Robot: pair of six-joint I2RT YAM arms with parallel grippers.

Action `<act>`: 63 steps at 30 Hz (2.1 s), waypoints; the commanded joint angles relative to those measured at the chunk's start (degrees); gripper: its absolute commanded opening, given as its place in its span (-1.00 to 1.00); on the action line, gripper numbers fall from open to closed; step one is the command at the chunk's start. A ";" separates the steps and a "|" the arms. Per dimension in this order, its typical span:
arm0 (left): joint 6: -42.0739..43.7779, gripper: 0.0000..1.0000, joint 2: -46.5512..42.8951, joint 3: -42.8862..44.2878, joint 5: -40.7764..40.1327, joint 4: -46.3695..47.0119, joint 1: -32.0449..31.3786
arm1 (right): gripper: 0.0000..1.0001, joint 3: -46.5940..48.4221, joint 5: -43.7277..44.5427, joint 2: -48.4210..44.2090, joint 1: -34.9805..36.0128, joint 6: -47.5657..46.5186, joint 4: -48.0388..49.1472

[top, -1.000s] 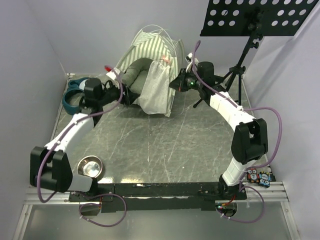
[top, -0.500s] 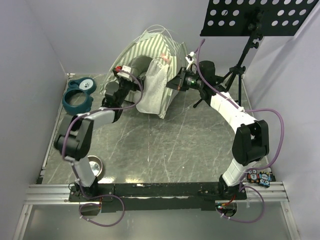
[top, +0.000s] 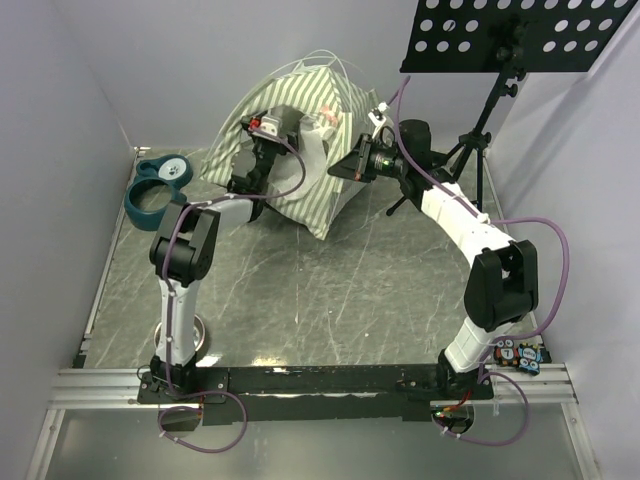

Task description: Set up the pet tent

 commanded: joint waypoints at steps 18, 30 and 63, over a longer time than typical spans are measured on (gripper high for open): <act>-22.36 -0.99 -19.03 -1.56 49.11 -24.07 3.99 | -1.00 4.03 3.55 0.79 -2.45 -2.85 -4.56; -56.21 -0.98 -15.53 22.09 73.38 -48.88 12.95 | -1.00 0.69 8.48 -0.88 -4.20 -11.19 -3.95; 32.91 0.99 -49.98 -4.81 38.76 -125.34 22.68 | 1.00 -11.44 7.26 -17.66 -6.84 -42.31 -22.21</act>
